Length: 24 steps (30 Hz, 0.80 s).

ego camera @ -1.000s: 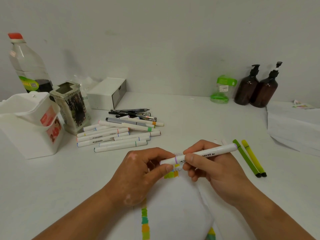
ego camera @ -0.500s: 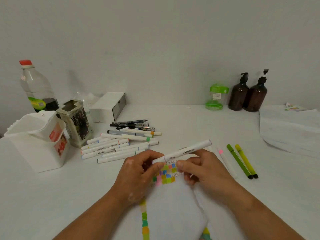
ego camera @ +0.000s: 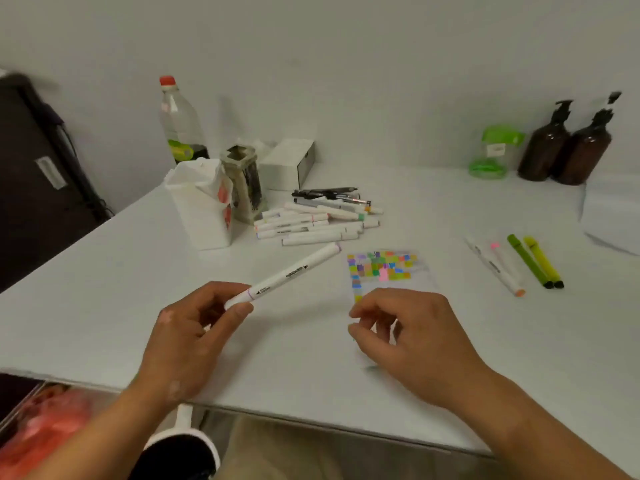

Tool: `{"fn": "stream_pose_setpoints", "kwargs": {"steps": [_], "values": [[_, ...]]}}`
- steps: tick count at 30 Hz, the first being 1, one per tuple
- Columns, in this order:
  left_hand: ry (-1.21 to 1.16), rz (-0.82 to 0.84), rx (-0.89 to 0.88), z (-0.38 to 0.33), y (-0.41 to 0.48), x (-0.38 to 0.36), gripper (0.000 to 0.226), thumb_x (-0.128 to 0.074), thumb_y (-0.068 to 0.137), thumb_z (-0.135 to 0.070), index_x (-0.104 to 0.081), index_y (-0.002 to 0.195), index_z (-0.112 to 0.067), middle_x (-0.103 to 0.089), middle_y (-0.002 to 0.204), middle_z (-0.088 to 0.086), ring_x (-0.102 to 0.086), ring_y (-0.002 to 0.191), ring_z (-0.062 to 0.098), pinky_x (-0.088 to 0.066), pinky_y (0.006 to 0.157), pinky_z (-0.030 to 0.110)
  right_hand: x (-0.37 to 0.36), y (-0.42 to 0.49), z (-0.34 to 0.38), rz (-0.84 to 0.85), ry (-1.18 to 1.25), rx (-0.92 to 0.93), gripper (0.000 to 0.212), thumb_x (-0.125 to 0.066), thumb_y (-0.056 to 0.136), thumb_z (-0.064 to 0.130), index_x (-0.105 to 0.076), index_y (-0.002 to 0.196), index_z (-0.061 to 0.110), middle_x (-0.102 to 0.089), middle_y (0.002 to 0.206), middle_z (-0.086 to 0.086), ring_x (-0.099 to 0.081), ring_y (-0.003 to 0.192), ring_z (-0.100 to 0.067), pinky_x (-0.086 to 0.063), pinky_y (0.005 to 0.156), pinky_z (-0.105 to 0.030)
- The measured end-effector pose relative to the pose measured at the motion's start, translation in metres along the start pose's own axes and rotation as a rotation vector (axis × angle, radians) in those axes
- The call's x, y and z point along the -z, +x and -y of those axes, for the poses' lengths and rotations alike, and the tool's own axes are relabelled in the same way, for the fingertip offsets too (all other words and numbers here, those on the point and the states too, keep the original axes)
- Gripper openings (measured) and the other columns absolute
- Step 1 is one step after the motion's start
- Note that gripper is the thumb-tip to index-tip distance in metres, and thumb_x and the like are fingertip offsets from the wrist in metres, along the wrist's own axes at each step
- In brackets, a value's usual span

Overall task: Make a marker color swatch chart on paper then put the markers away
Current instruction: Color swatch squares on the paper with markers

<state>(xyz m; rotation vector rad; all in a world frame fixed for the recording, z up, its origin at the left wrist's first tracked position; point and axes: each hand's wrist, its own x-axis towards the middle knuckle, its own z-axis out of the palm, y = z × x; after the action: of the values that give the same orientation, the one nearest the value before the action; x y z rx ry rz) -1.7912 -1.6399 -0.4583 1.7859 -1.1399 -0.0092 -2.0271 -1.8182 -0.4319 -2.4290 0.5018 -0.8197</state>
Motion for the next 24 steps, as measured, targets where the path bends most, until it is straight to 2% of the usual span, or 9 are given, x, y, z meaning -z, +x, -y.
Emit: {"fn": "stream_pose_setpoints", "kwargs": {"steps": [2,4,8,11,14,18,20,22,24], "values": [[0.035,-0.074,0.037,0.019,-0.033,0.043,0.035,-0.063,0.087,-0.061,-0.07,0.113,-0.038,-0.073,0.087,-0.007,-0.066,0.072,0.01,-0.051,0.062,0.023,-0.024,-0.014,0.028,0.037,0.0,0.141,0.015,-0.064,0.086,0.037,-0.074,0.091,0.027,-0.067,0.075,0.019,-0.06,0.06,-0.005,-0.042,0.062,-0.005],[0.085,-0.141,0.103,0.048,-0.071,0.085,0.047,-0.06,0.087,-0.065,-0.067,0.12,-0.033,-0.074,0.092,-0.007,-0.067,0.07,0.011,-0.052,0.053,0.022,-0.048,-0.027,0.05,0.038,0.042,0.259,0.011,-0.066,0.087,0.03,-0.075,0.091,0.024,-0.068,0.076,0.015,-0.056,0.059,-0.002,-0.046,0.06,-0.012],[0.227,-0.176,0.314,0.121,-0.16,0.166,0.047,-0.06,0.093,-0.055,-0.06,0.133,-0.03,-0.071,0.117,-0.009,-0.072,0.097,0.013,-0.062,0.068,0.036,-0.103,-0.051,0.08,0.178,0.18,0.358,0.007,-0.067,0.088,0.028,-0.069,0.093,0.031,-0.065,0.078,0.015,-0.047,0.064,0.004,-0.043,0.062,-0.014],[0.409,-0.137,0.439,0.157,-0.216,0.201,0.051,-0.055,0.093,-0.058,-0.055,0.138,-0.033,-0.066,0.123,-0.016,-0.068,0.102,0.007,-0.059,0.07,0.024,-0.148,-0.063,0.08,0.409,0.242,0.219,0.012,-0.063,0.085,0.03,-0.071,0.095,0.03,-0.065,0.08,0.015,-0.046,0.066,0.004,-0.044,0.066,-0.012],[0.505,-0.088,0.513,0.161,-0.247,0.206,0.049,-0.052,0.091,-0.062,-0.058,0.133,-0.038,-0.064,0.102,-0.02,-0.063,0.08,0.007,-0.049,0.059,0.015,-0.192,-0.068,0.069,0.527,0.267,0.01,0.02,-0.058,0.08,0.036,-0.072,0.094,0.031,-0.065,0.076,0.019,-0.059,0.067,-0.005,-0.049,0.066,-0.017],[0.633,-0.099,0.478,0.149,-0.261,0.176,0.017,-0.058,0.095,-0.048,-0.062,0.11,-0.041,-0.06,0.089,-0.02,-0.058,0.071,-0.004,-0.04,0.058,0.002,-0.239,-0.075,0.056,0.558,0.284,-0.097,0.022,-0.056,0.078,0.044,-0.069,0.095,0.038,-0.065,0.077,0.026,-0.063,0.071,-0.002,-0.043,0.061,-0.007],[0.597,-0.059,0.497,0.162,-0.265,0.15,0.012,-0.068,0.09,-0.031,-0.068,0.101,-0.034,-0.061,0.073,-0.02,-0.06,0.066,0.001,-0.042,0.058,0.005,-0.255,-0.077,0.053,0.582,0.303,-0.129,0.022,-0.057,0.078,0.045,-0.068,0.096,0.038,-0.066,0.083,0.028,-0.064,0.073,0.0,-0.045,0.062,-0.006],[0.557,0.017,0.688,0.192,-0.266,0.124,0.004,-0.069,0.091,-0.025,-0.069,0.094,-0.028,-0.067,0.072,-0.014,-0.063,0.066,0.007,-0.046,0.061,0.018,-0.267,-0.079,0.049,0.585,0.295,-0.154,0.021,-0.058,0.079,0.046,-0.07,0.094,0.037,-0.067,0.087,0.027,-0.065,0.074,0.001,-0.048,0.061,-0.008],[0.496,0.116,0.928,0.228,-0.263,0.103,0.009,-0.064,0.095,-0.029,-0.067,0.086,-0.029,-0.071,0.078,-0.006,-0.067,0.076,0.017,-0.047,0.069,0.03,-0.274,-0.08,0.047,0.569,0.27,-0.163,0.015,-0.06,0.079,0.044,-0.069,0.091,0.038,-0.067,0.086,0.027,-0.065,0.072,0.001,-0.046,0.059,-0.006]]}}
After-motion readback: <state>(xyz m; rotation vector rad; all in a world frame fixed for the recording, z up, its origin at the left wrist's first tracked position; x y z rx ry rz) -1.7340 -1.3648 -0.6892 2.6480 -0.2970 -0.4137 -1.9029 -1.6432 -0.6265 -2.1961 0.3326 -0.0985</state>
